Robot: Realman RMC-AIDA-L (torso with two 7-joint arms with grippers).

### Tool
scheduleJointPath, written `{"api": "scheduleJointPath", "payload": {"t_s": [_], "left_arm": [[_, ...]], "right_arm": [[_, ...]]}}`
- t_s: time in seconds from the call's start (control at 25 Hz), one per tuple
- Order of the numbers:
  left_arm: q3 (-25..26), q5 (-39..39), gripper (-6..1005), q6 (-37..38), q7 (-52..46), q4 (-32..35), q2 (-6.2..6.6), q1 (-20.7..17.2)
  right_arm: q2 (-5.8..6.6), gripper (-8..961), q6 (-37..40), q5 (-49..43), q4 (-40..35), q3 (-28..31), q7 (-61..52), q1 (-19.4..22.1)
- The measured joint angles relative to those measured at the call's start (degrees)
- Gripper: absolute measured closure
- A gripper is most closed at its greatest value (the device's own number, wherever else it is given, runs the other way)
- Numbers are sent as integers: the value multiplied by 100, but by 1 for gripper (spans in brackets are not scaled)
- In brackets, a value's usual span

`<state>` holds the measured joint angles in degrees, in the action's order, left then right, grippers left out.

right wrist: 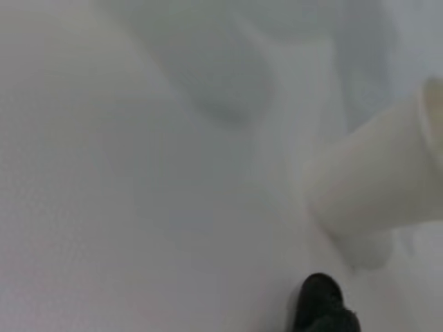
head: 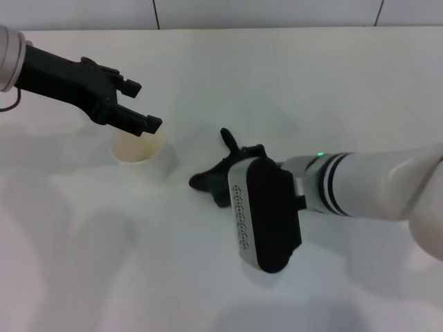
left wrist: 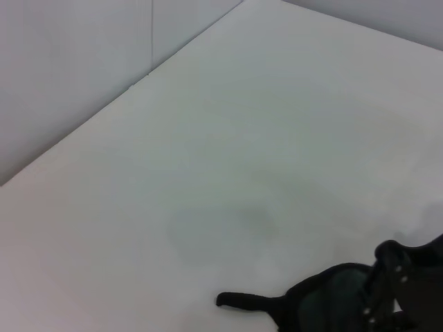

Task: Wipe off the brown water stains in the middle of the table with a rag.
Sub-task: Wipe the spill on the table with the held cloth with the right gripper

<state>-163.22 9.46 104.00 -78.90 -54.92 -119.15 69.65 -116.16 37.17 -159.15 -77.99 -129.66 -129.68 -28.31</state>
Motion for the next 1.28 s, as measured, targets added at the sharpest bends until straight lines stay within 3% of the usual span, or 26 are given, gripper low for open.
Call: {"api": "scheduleJointPath", "payload": {"t_s": [0.48, 0.76, 0.88, 1.16, 1.28], "left_arm": [[0, -6, 105, -21, -57, 67, -4, 50], [0, -6, 105, -30, -62, 87, -3, 87], [0, -6, 105, -31, -64, 65, -3, 47], [0, -6, 105, -49, -47, 39, 11, -1], [0, -6, 105, -92, -45, 39, 13, 13]], "right_arm": [[-4, 876, -1585, 101, 1219, 77, -329, -671], [-2, 876, -1303, 441, 1539, -19, -500, -1041], [8, 876, -853, 443, 1161, -54, -429, -882], [56, 877, 200, 392, -123, 181, 356, 194], [59, 877, 471, 311, -460, 309, 492, 465]]}}
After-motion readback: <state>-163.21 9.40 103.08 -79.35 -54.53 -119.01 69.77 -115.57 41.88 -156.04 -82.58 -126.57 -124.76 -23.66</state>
